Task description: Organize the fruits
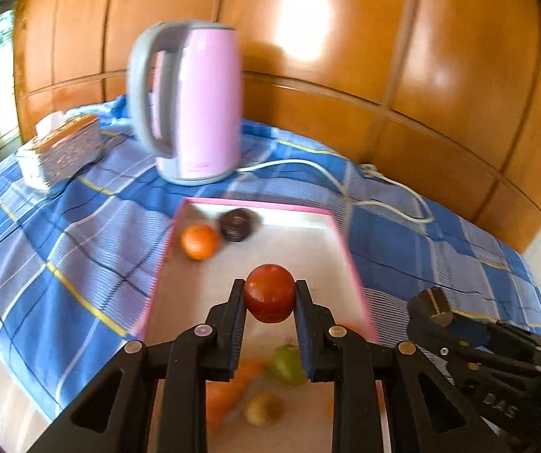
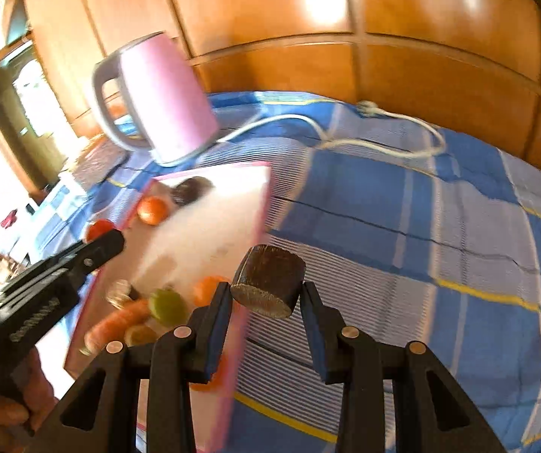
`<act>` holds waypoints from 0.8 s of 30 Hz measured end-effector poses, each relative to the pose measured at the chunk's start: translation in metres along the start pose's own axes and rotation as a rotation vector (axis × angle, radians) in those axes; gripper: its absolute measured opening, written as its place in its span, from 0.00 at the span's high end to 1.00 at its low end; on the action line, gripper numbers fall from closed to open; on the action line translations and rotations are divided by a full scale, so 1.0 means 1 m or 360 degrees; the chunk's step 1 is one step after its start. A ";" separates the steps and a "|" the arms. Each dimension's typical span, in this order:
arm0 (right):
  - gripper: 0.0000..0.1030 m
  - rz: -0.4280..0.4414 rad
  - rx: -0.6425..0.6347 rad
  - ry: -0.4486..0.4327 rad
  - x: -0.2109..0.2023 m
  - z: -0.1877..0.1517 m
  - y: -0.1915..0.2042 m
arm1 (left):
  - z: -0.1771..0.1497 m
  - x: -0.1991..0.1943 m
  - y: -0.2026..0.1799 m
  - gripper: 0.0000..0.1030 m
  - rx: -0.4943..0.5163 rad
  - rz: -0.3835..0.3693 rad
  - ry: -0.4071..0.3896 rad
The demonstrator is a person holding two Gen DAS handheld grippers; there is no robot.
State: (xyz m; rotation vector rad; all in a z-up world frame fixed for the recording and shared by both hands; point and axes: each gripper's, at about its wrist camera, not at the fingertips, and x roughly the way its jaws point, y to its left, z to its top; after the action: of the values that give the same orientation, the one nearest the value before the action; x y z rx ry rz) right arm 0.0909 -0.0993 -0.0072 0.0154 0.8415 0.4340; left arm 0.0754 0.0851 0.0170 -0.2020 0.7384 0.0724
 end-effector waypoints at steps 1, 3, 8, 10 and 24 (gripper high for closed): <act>0.63 0.0023 -0.0025 0.0005 0.004 0.004 0.008 | 0.001 0.003 0.005 0.76 -0.0009 0.0014 0.0008; 0.63 0.0050 -0.0061 0.0021 0.012 0.010 0.020 | 0.001 0.006 0.013 0.76 -0.0026 0.0031 0.0024; 0.63 0.0092 -0.0135 0.0048 0.029 0.020 0.040 | -0.004 0.010 0.026 0.68 -0.0065 0.0048 0.0052; 0.63 0.0110 -0.0155 0.0042 0.033 0.024 0.046 | -0.006 0.010 0.028 0.53 -0.0082 0.0054 0.0050; 0.61 0.0056 -0.0163 0.0040 0.028 -0.002 0.055 | -0.016 -0.006 0.038 0.53 -0.0147 0.0194 0.0013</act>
State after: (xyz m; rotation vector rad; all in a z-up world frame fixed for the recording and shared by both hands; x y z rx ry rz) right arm 0.0853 -0.0388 -0.0182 -0.0704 0.8440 0.5109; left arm 0.0550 0.1188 0.0032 -0.2453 0.7556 0.2223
